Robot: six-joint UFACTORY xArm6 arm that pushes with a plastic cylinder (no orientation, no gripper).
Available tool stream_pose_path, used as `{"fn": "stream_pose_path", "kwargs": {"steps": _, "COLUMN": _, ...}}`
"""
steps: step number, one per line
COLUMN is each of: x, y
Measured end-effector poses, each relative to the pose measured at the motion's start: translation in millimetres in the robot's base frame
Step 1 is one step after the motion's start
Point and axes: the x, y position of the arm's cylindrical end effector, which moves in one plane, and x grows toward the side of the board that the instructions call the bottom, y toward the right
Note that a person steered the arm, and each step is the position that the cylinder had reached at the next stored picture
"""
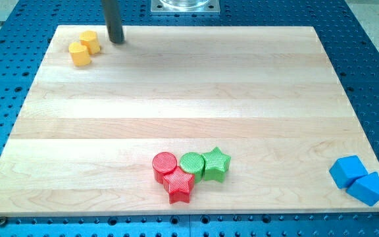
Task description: Slightly push the yellow blocks towards bottom right
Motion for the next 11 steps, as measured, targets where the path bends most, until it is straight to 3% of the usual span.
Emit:
{"fn": "stream_pose_path", "kwargs": {"steps": 3, "x": 0.9, "y": -43.7}}
{"fn": "stream_pose_path", "kwargs": {"steps": 6, "x": 79.8, "y": -24.5}}
{"fn": "stream_pose_path", "kwargs": {"steps": 7, "x": 74.4, "y": -21.2}}
{"fn": "stream_pose_path", "kwargs": {"steps": 9, "x": -9.1, "y": -39.2}}
{"fn": "stream_pose_path", "kwargs": {"steps": 10, "x": -29.8, "y": -65.4}}
{"fn": "stream_pose_path", "kwargs": {"steps": 11, "x": 1.8, "y": -89.9}}
